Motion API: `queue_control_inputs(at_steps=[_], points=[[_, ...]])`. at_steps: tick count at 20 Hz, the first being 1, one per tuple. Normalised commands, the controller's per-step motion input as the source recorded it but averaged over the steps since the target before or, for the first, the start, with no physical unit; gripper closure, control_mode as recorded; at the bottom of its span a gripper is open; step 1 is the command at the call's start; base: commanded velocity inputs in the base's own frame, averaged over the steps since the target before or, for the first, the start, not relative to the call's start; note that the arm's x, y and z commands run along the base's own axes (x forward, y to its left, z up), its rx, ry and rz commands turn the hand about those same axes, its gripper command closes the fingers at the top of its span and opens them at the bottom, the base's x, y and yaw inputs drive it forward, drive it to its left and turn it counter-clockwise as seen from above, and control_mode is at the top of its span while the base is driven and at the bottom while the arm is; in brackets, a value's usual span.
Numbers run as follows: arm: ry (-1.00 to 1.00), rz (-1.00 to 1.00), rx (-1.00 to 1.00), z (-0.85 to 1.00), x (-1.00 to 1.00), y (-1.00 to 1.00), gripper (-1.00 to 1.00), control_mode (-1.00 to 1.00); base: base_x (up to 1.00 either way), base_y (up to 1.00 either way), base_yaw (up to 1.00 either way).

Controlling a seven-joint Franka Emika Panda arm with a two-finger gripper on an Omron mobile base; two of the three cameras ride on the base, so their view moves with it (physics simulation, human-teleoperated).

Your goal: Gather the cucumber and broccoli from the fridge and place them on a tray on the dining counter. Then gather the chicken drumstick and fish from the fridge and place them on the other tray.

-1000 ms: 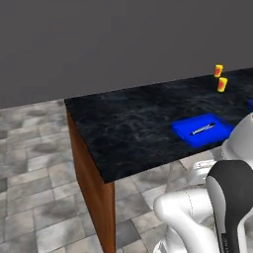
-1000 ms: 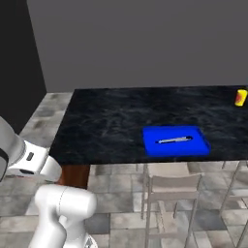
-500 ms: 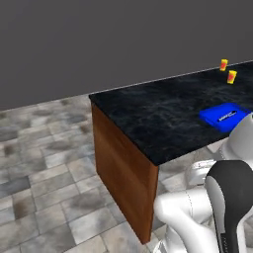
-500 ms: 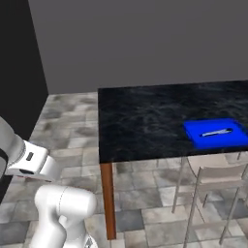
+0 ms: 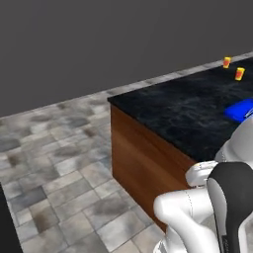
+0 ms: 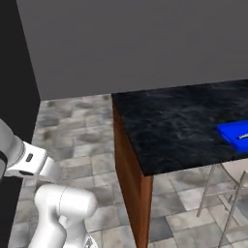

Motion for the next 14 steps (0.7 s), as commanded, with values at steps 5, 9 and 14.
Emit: queue_control_inputs(at_steps=[5,9,14], points=[[0.0,0.0,0.0,0.0,0.0,0.0,-1.0,1.0,0.88,0.99,-0.32],[0.0,0.0,0.0,0.0,0.0,0.0,-1.0,1.0,0.8,1.0,-0.31],[0.0,0.0,0.0,0.0,0.0,0.0,-1.0,1.0,0.79,1.0,-0.3]])
